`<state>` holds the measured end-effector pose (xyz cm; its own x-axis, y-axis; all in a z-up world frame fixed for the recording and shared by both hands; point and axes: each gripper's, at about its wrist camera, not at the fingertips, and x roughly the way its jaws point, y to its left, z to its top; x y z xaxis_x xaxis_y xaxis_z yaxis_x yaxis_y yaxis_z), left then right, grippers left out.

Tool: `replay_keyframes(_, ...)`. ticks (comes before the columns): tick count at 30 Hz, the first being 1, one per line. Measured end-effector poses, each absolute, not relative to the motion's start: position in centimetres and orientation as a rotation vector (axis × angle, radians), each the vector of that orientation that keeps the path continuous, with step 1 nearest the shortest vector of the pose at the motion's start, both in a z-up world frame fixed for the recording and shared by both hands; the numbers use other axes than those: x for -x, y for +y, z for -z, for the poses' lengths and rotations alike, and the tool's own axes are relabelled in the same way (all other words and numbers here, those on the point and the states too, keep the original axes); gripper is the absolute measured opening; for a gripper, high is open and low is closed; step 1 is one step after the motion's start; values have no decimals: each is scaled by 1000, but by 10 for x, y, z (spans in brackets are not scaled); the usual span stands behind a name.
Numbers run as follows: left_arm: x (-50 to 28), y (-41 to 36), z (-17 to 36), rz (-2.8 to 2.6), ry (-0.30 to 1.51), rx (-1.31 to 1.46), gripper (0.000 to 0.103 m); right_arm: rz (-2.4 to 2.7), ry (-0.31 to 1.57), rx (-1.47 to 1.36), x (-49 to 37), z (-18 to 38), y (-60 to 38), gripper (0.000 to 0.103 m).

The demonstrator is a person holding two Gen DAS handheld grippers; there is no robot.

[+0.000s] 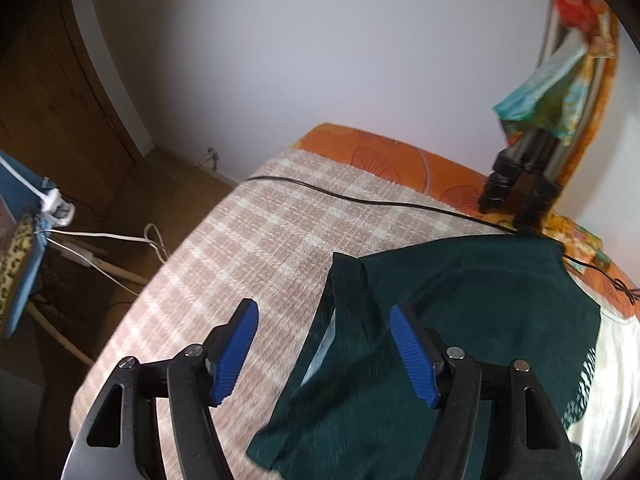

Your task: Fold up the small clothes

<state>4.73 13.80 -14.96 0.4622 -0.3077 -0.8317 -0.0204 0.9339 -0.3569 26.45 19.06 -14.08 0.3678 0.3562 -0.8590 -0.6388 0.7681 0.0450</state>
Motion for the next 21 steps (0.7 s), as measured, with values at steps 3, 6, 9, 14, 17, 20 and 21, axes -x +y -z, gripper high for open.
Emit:
replay_keyframes(3,-48,140,151,202,1084,383,5,-636,1029,334,-275,154,198,63)
replay_keyframes(6,-48,142,155,232,1089,455,5,-621,1035,358,-283,164,205,59)
replay_keyframes(9,-49,140,155,248,1087,479,5,-597,1041,399,-291,173,212,47)
replay_keyframes(14,-48,136,154,268,1078,488,2,-577,1069,427,-299,188,213,16)
replay_keyframes(17,-48,131,149,284,1057,468,1,-561,1050,429,-302,187,210,0)
replay_keyframes(20,-47,128,144,294,1038,453,1,-562,1014,389,-304,173,200,0)
replay_keyframes(21,-48,128,143,296,1036,454,1,-560,1000,381,-304,167,195,0)
